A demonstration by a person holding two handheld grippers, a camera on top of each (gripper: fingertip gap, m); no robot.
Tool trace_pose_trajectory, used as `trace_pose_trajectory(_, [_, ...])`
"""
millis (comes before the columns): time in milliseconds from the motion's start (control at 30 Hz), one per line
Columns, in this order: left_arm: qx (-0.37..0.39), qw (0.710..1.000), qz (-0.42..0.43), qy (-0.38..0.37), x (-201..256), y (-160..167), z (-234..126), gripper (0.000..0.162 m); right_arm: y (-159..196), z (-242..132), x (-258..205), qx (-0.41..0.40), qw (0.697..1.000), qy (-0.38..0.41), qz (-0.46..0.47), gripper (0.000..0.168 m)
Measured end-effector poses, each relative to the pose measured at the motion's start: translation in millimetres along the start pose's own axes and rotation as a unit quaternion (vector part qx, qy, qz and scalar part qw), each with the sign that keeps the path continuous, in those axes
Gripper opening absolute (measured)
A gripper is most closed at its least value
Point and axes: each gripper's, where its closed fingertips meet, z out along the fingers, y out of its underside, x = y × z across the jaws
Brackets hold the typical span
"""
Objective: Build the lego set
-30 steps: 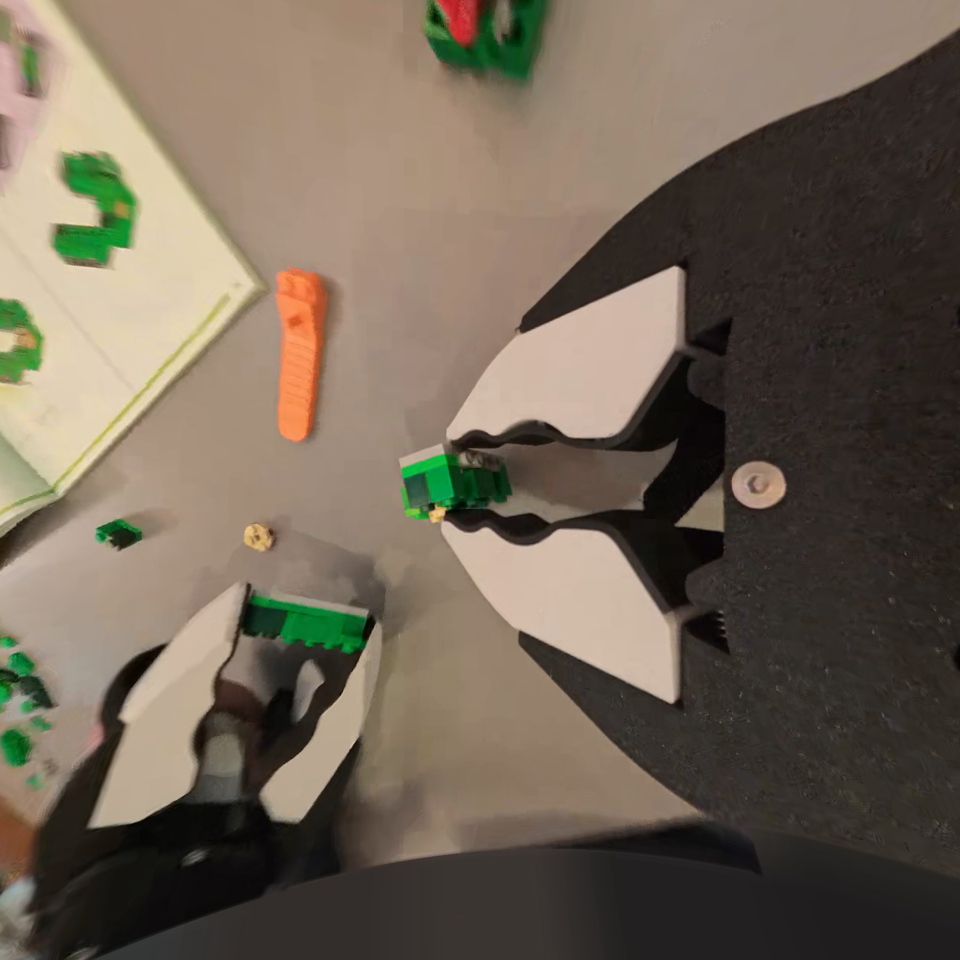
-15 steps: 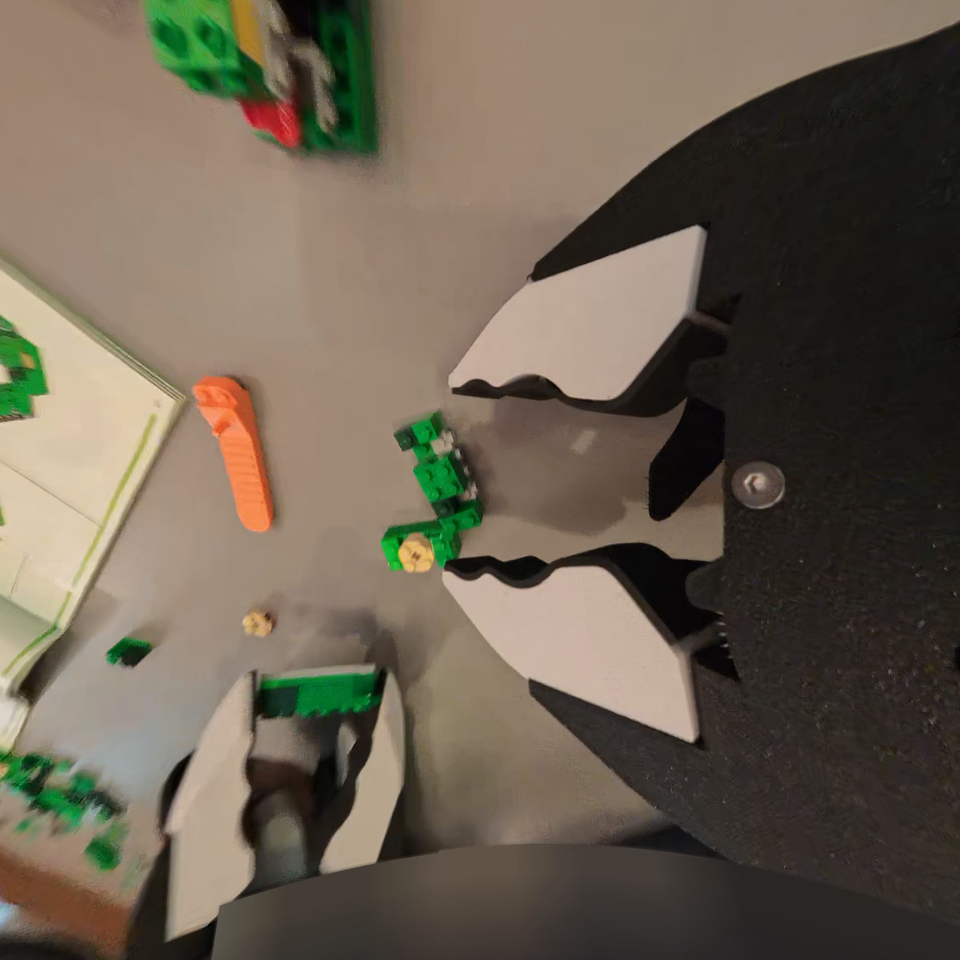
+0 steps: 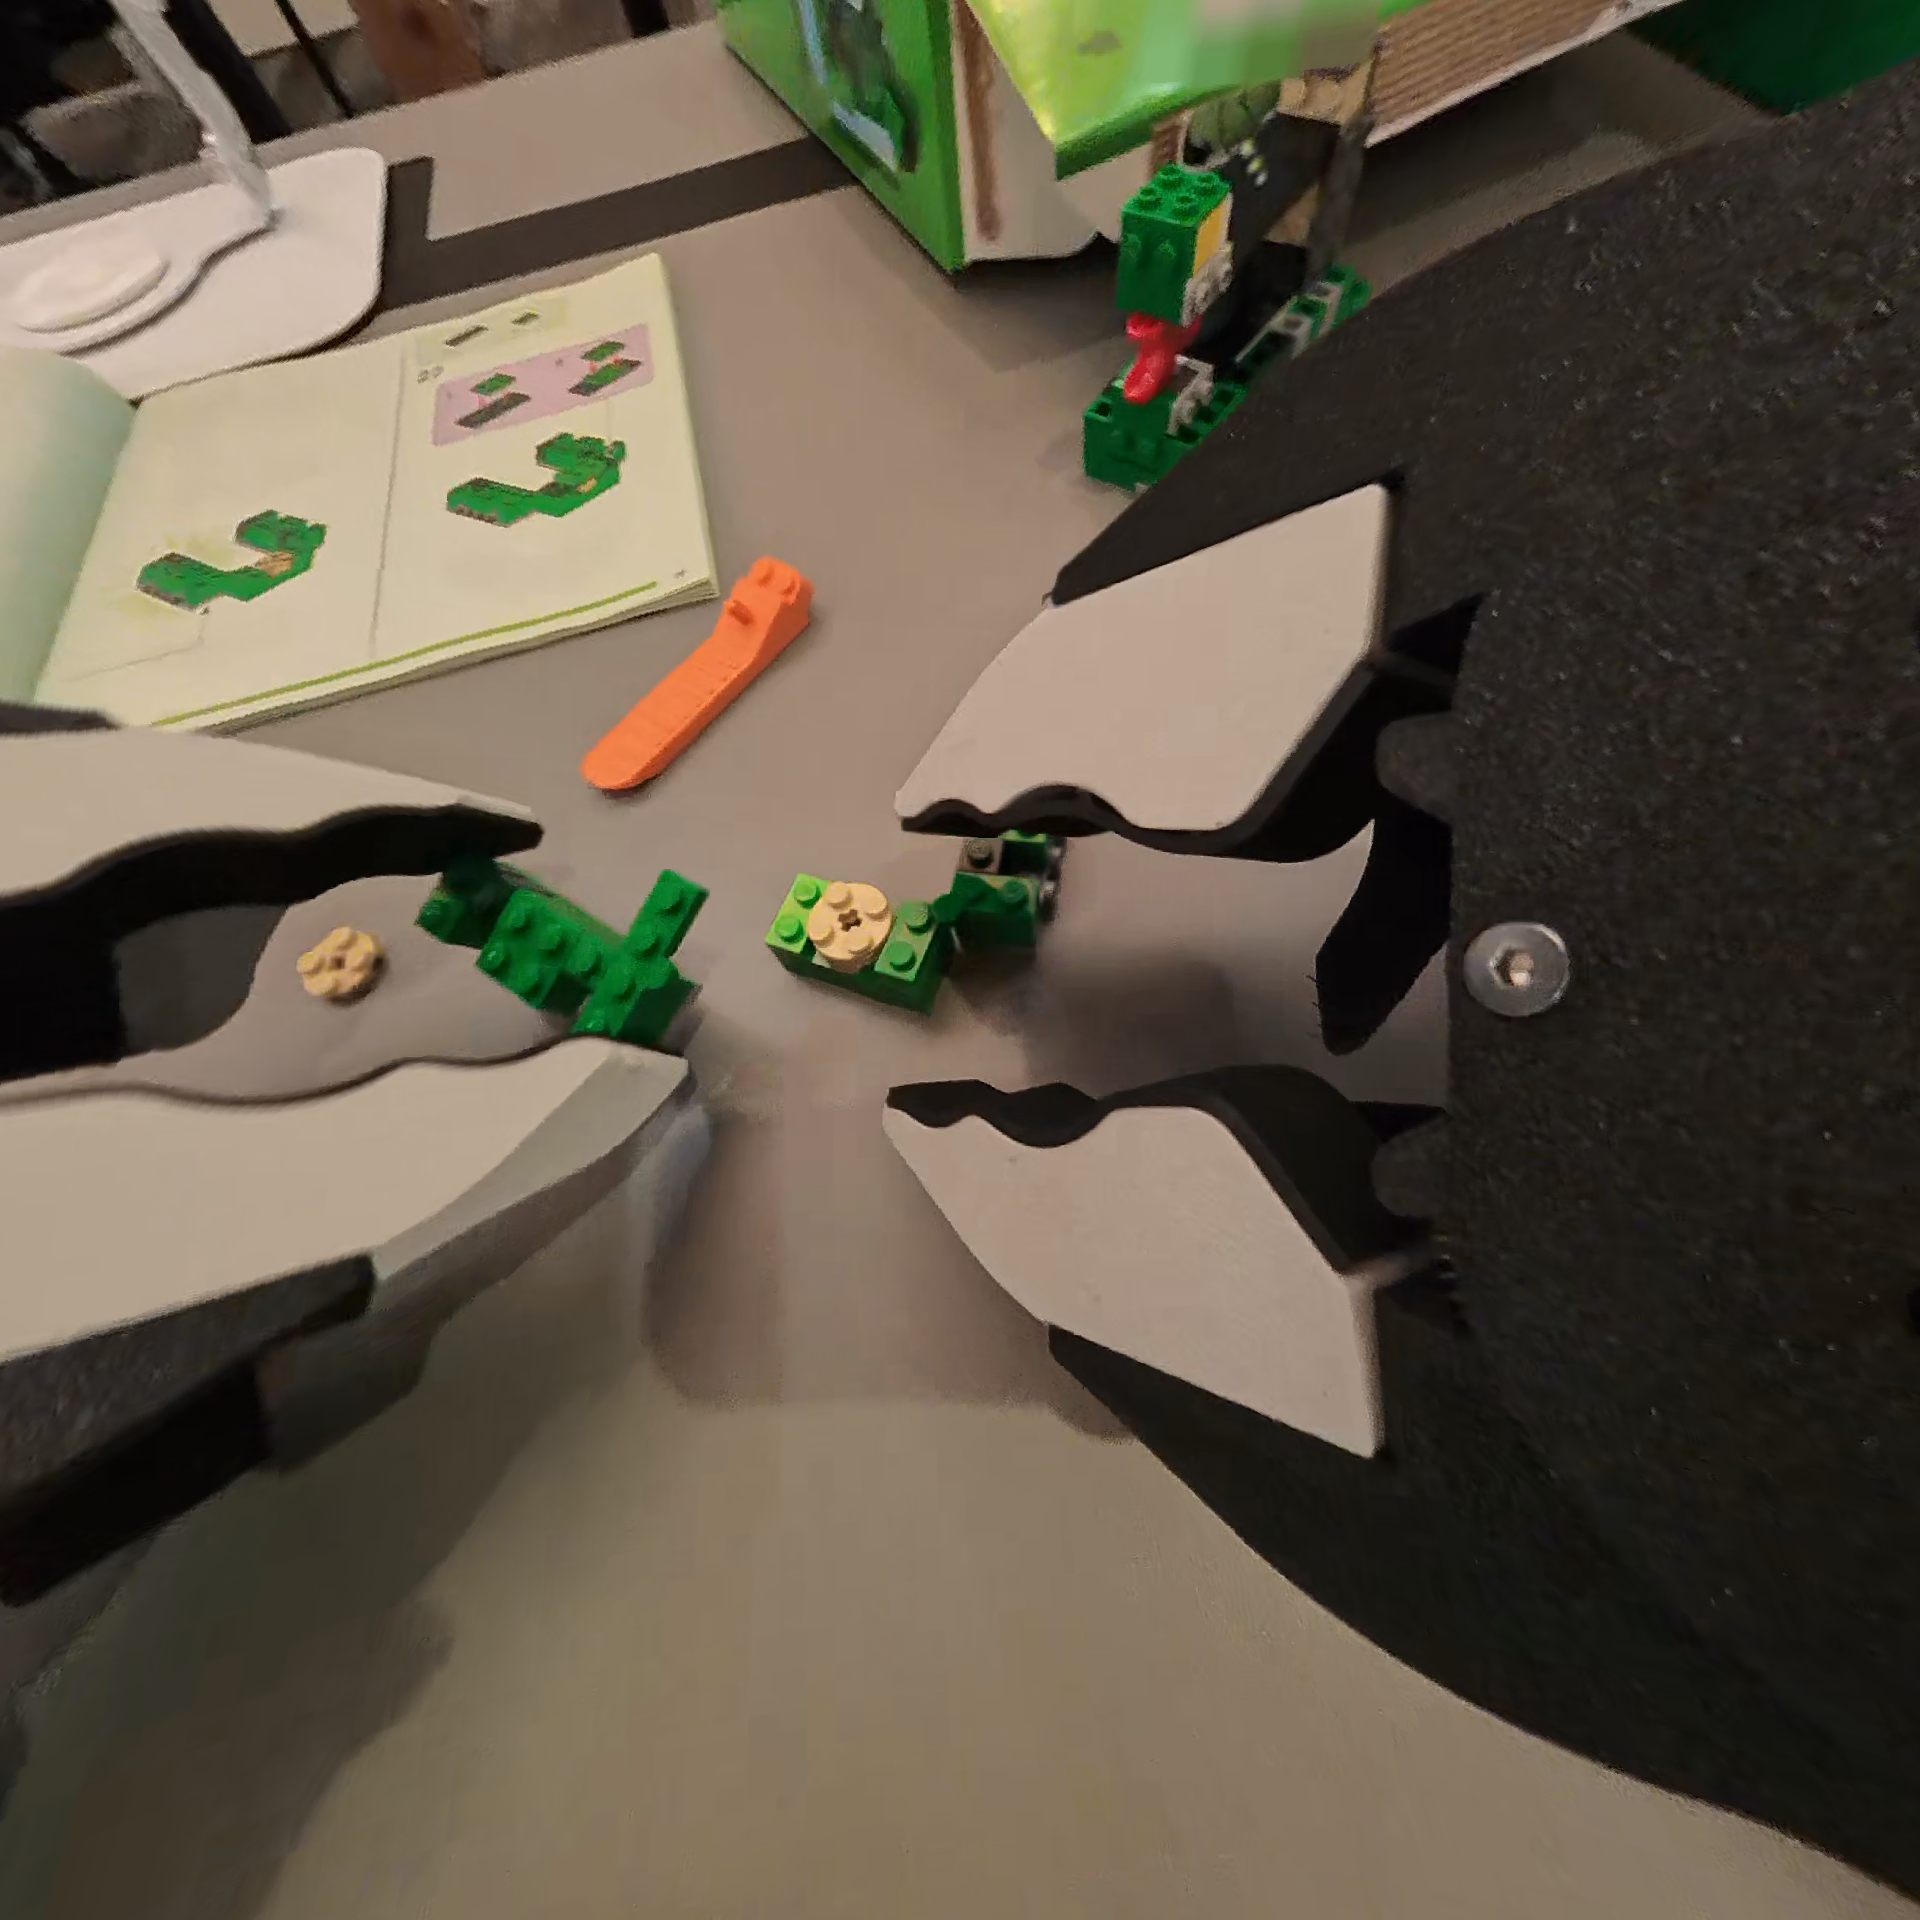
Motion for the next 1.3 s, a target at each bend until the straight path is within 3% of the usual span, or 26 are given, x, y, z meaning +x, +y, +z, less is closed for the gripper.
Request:
trace_pose_trajectory(333, [-0.099, 0.992, -0.073, 0.027, 0, 6, 13, 0.053, -4, -2, -5, 0.033, 0.992, 0.014, -0.122, 0.045])
trace_pose_trajectory(667, [-0.135, 0.988, -0.072, 0.028, 1, 1, 13, 0.054, -4, 1, 0, 0.027, 0.991, -0.006, -0.129, 0.055])
trace_pose_trajectory(900, [-0.123, 0.99, -0.071, 0.02, 0, -3, 7, 0.054, 1, -1, 2, 0.026, 0.998, -0.064, -0.012, 0.049])
trace_pose_trajectory(1033, [-0.119, 0.99, -0.068, 0.001, -4, 1, 0, 0.054, 4, 6, 3, -0.017, 0.993, -0.095, 0.068, 0.041])
trace_pose_trajectory(1200, [-0.11, 0.992, -0.059, -0.019, -7, 4, -5, 0.054, 2, 11, 4, -0.07, 0.99, -0.091, 0.083, 0.027])
trace_pose_trajectory(1300, [-0.097, 0.993, -0.058, -0.019, -6, 3, -5, 0.054, 9, 13, 3, -0.124, 0.986, -0.084, 0.069, 0.027])
